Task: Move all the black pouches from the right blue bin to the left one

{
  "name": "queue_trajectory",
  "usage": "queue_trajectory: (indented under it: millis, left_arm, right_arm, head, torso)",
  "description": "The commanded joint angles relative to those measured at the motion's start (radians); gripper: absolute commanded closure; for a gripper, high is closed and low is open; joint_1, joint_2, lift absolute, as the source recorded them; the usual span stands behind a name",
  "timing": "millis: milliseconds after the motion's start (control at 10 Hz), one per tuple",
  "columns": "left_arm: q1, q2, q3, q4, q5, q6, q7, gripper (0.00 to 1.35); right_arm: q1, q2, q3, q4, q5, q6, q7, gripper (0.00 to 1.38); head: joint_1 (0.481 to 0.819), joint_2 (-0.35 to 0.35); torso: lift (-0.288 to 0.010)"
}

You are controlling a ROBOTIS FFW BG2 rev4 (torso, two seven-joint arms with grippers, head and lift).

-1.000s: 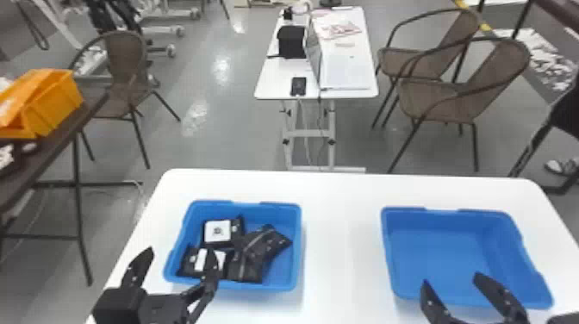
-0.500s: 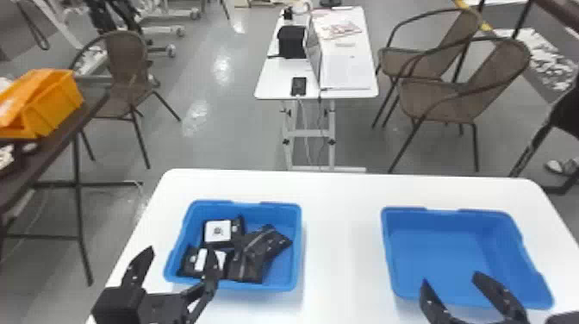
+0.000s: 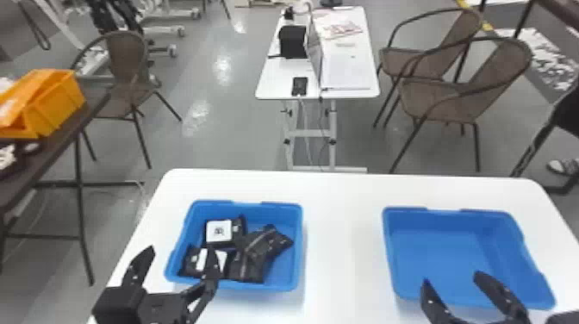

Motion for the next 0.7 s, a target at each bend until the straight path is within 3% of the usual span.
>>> queue_trajectory:
  millis: [0,600]
  left_arm:
    - [0.000,0.000,-0.001,0.000,0.000,-0.002,0.000,0.14]
    - [0.000,0.003,-0.002,0.000,0.000,-0.002,0.000,0.14]
  right_arm:
    - [0.000,0.004,0.000,0.001,0.000,0.000,0.000,0.15]
    - [0.000,0.004,0.001,-0.001,0.002,0.003,0.000,0.15]
  head:
    - [0.695,0.105]
    - [0.695,0.104]
  torso:
    - [0.010]
    - [0.010]
